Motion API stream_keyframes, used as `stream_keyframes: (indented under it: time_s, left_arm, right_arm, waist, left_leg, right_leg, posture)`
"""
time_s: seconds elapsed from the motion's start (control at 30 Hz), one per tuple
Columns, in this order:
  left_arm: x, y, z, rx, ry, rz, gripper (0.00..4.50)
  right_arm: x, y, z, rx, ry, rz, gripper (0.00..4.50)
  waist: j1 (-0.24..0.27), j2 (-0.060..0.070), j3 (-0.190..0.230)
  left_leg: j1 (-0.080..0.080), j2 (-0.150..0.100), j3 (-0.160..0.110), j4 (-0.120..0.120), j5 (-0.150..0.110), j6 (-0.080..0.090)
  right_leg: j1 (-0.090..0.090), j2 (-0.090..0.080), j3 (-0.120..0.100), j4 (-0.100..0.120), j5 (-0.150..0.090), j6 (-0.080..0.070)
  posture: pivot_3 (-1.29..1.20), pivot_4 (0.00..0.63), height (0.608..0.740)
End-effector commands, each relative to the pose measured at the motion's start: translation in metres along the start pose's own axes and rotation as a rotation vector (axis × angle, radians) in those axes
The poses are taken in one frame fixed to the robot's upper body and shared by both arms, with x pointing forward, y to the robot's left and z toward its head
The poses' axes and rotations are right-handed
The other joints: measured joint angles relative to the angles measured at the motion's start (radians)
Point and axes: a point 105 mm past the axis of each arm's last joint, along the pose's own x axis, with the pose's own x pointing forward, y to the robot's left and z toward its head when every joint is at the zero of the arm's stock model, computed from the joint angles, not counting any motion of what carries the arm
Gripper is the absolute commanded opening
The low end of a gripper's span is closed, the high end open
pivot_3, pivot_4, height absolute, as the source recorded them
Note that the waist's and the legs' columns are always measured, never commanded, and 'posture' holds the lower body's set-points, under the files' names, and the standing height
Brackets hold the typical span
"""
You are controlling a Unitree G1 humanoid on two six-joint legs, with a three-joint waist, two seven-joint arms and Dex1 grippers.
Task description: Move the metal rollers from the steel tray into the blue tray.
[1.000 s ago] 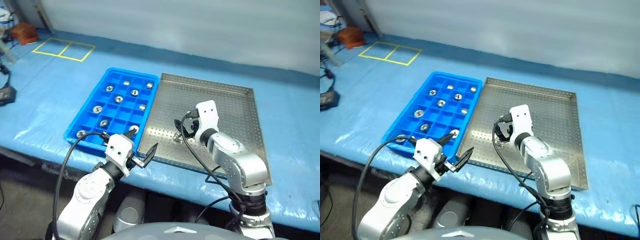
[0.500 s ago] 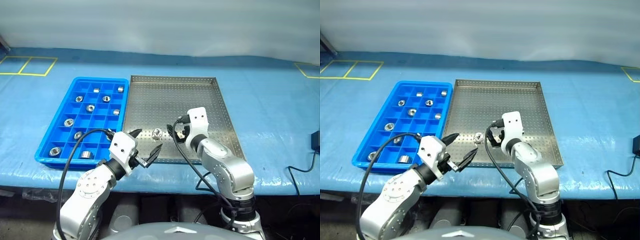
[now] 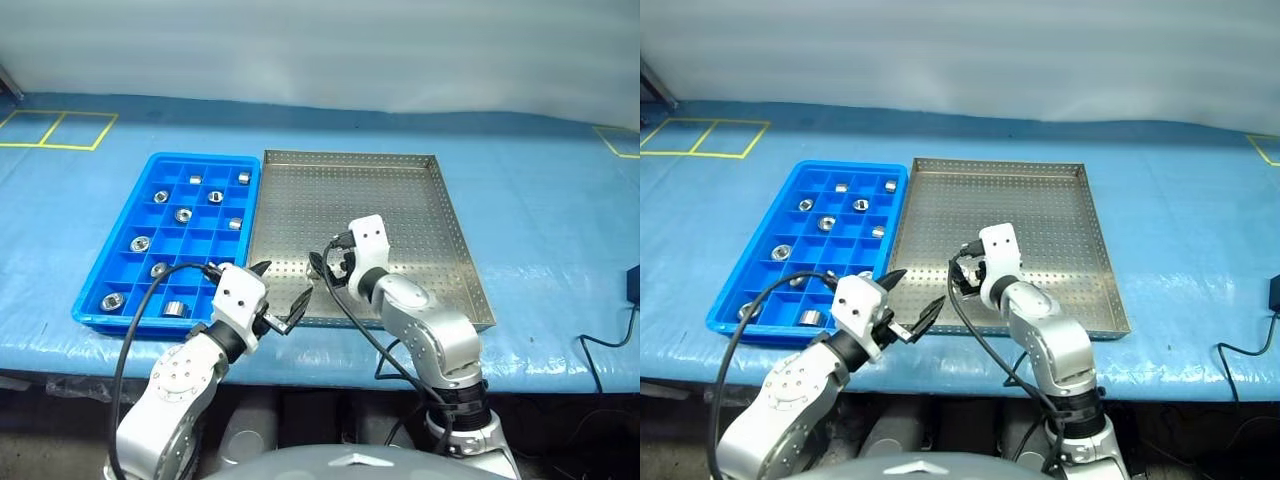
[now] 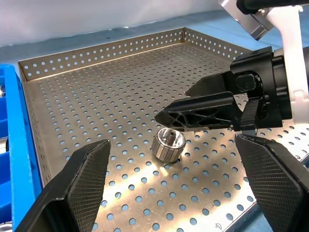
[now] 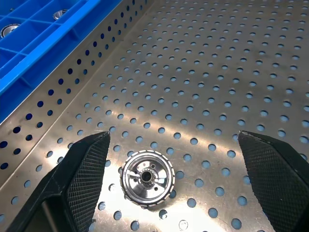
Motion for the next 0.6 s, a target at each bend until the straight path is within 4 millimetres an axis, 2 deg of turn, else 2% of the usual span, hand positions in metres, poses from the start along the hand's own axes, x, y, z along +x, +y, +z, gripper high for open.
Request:
stream_keyframes:
  time_s: [0.03,0.2,0.3,0.5,0.53,0.6]
  left_arm:
    - [-0.001,-0.001,0.010,0.015,-0.046,0.004,4.50]
    - [-0.001,-0.001,0.010,0.017,-0.047,0.006,4.50]
    - [-0.001,-0.001,0.010,0.016,-0.046,0.010,4.50]
    - [-0.001,-0.001,0.010,0.013,-0.049,0.017,4.50]
    - [-0.001,-0.001,0.010,0.013,-0.051,0.018,4.50]
    - [-0.001,-0.001,0.010,0.012,-0.056,0.024,4.50]
  right_arm:
    - [0.009,0.006,-0.004,-0.030,-0.006,0.025,4.46]
    - [0.014,-0.003,-0.021,-0.067,0.032,-0.004,4.46]
    - [0.012,-0.003,-0.019,-0.067,0.018,0.003,3.83]
    - [0.006,-0.001,-0.003,-0.077,-0.035,0.013,1.85]
    - [0.006,0.000,0.000,-0.082,-0.041,0.016,1.68]
    - [0.005,0.003,0.009,-0.087,-0.064,0.029,1.69]
  waist:
    - [0.000,0.000,0.000]
    - [0.003,0.000,0.001]
    - [0.004,0.000,0.001]
    - [0.004,0.000,0.002]
    - [0.004,0.000,0.002]
    - [0.005,0.000,0.002]
  left_leg:
    - [0.000,0.000,0.000,0.000,0.000,0.000]
    - [-0.001,0.000,0.001,0.000,0.000,0.000]
    - [-0.001,0.000,0.001,-0.001,0.000,0.000]
    - [-0.002,0.001,0.001,-0.001,0.000,0.000]
    - [-0.002,0.001,0.001,-0.001,0.000,0.000]
    - [-0.002,0.001,0.001,-0.001,0.000,0.000]
  right_leg:
    - [0.000,0.000,0.000,0.000,0.000,0.000]
    - [-0.002,0.000,0.001,0.000,0.000,0.000]
    - [-0.002,0.000,0.001,0.000,0.000,0.000]
    - [-0.003,0.000,0.001,0.000,0.000,0.000]
    - [-0.003,0.000,0.001,0.000,0.000,0.000]
    - [-0.004,0.000,0.001,0.000,0.000,0.000]
  posture:
    - [0.26,0.150,0.740]
    - [0.26,0.150,0.740]
    - [0.26,0.150,0.740]
    - [0.27,0.150,0.740]
    - [0.27,0.150,0.740]
    - [0.28,0.150,0.740]
